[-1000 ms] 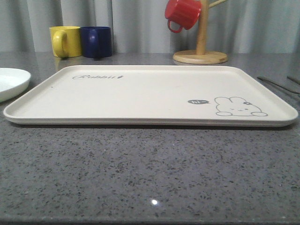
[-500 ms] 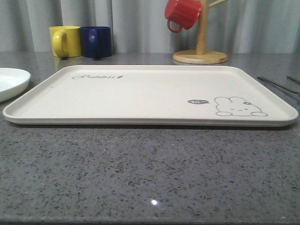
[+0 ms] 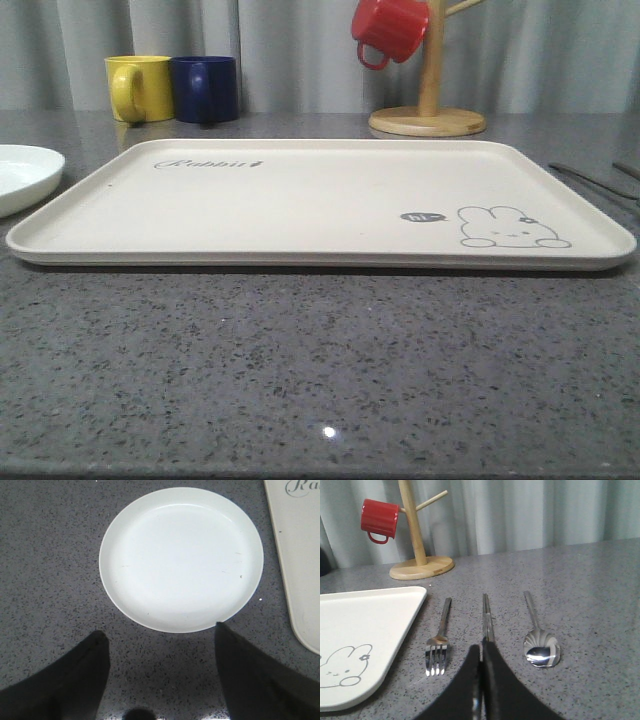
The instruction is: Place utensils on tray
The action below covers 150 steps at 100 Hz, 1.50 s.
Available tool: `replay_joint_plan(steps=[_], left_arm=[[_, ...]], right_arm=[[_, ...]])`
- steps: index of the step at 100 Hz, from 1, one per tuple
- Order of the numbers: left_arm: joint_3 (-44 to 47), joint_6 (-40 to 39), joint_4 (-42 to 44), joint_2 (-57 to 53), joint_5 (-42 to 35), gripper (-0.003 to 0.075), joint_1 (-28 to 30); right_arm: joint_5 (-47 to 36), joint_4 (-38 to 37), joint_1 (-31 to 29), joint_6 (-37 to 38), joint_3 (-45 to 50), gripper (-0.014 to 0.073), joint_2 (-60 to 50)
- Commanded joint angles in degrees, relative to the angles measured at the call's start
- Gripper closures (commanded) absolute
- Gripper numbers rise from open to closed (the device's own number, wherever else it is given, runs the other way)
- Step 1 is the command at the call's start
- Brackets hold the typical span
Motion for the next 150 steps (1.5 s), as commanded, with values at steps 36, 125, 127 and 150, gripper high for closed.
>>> replay_joint_plan(steps=[36, 125, 127, 150], left_arm=[[-12.7, 0.1, -2.7, 17.5, -6.3, 0.0259, 6.3], [-21.5, 8.6, -12.7, 43.0, -5.6, 0.0260, 17.3], [-21.5, 8.6, -12.7, 43.4, -5.6, 0.0260, 17.3], [-21.4, 8.9, -12.7, 44.8, -4.7, 0.0323, 17.3]], right_arm=[[-4.8, -0.6, -0.3, -0.5, -1.1, 0.0662, -1.2], [-4.8, -0.6, -0.3, -0.5, -1.1, 0.0662, -1.2], [-4.8, -0.6, -0.3, -0.5, -1.1, 0.0662, -1.2], [-4.8, -0.6, -0.3, -0.5, -1.1, 0.0662, -1.2]])
